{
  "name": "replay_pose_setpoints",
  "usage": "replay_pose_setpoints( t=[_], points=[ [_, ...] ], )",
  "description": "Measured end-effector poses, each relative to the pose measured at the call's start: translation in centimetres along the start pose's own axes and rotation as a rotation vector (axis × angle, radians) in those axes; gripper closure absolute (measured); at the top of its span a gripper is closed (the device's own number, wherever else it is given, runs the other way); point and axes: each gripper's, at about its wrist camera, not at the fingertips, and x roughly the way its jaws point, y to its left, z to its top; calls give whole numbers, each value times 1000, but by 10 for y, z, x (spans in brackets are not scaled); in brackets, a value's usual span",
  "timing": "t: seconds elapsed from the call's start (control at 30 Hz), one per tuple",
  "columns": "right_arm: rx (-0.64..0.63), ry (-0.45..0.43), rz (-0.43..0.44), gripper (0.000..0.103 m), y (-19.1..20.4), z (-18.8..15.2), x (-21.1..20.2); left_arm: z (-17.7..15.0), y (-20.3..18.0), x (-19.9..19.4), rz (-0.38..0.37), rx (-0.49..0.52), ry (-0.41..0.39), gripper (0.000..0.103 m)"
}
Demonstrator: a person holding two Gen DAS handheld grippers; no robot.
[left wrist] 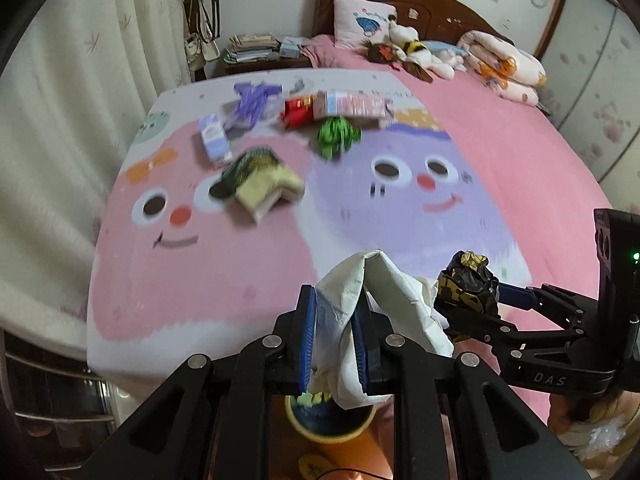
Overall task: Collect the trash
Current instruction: 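Carry both items over the blue bin and open both tools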
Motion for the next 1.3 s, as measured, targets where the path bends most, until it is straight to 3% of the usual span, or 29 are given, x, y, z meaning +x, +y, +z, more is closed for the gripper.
replay_pose_setpoints(
  t=[0.27,0.5,0.73,1.0,1.1,1.17,1.27,1.3],
  points=[
    [50,82,-36,35,34,-107,19,-117,19,2,-16,47,121,86],
    [66,202,-100,35,37,-167,66,-184,25,42,-10,55,232,86],
    [86,274,-153,35,5,-213,154,-243,20,133,20,91,291,86],
    [113,326,-133,34,-42,-256,247,-292,12,233,67,162,327,85],
    [128,333,-126,33,-55,-262,270,-298,14,260,81,154,350,71],
    [137,332,-127,30,-59,-257,283,-299,18,275,85,137,364,49],
    [147,314,-141,27,-66,-253,291,-299,24,283,101,106,365,26],
    [151,309,-145,26,-68,-252,291,-296,27,284,106,100,365,22]
  ],
)
